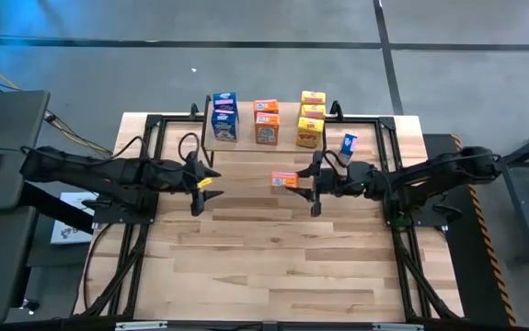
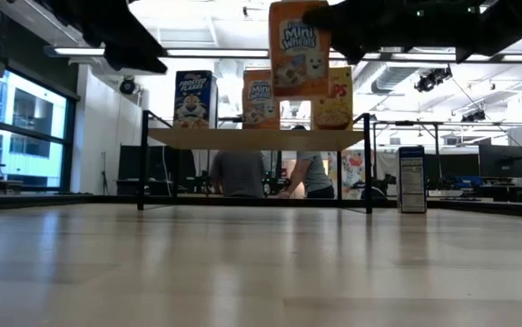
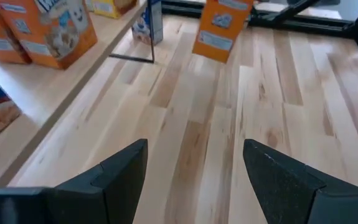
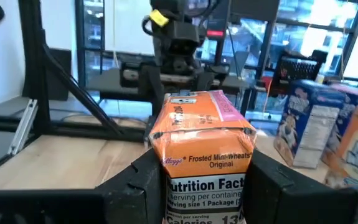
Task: Stack cereal on shelf
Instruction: Put the orange cereal box aligned with the other orange cereal boxes on the shelf
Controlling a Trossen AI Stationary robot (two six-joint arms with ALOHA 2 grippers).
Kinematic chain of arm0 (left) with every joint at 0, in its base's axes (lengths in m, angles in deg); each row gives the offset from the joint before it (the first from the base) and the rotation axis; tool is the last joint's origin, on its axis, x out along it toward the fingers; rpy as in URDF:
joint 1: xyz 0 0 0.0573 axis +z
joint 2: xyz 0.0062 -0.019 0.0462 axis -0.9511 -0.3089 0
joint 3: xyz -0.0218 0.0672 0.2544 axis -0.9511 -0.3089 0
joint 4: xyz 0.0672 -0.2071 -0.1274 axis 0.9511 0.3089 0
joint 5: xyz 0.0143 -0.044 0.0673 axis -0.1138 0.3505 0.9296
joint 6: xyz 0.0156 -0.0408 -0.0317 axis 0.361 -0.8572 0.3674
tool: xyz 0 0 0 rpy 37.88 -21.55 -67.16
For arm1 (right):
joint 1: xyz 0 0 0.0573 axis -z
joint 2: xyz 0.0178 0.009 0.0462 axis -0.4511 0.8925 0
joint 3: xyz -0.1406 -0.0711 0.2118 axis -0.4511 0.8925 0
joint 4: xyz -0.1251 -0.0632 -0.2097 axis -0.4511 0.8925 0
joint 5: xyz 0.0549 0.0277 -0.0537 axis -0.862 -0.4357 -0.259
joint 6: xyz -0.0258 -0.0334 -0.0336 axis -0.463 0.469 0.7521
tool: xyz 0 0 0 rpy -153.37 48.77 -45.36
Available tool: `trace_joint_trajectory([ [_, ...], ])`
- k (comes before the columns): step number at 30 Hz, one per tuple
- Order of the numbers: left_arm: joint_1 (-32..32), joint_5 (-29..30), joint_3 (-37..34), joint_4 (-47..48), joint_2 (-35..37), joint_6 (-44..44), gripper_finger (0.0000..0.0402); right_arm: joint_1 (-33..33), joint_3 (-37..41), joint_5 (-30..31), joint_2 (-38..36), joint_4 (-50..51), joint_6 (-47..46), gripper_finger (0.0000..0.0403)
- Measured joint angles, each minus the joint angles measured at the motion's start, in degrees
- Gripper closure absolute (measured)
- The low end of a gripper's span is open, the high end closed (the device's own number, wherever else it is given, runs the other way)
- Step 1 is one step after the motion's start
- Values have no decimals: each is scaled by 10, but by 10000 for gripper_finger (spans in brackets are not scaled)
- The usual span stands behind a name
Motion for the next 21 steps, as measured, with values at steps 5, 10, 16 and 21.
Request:
trace_joint_trajectory([
  [5,0,1,-23,-9,50,15,145,-18,0,45,42,-54,19,254],
  [10,0,1,-27,8,83,25,145,-26,0,105,82,-113,11,254],
  [16,0,1,-27,11,92,46,145,-25,-3,119,116,-183,-4,254],
  [21,0,1,-27,11,92,60,145,-24,-34,162,135,-179,4,254],
])
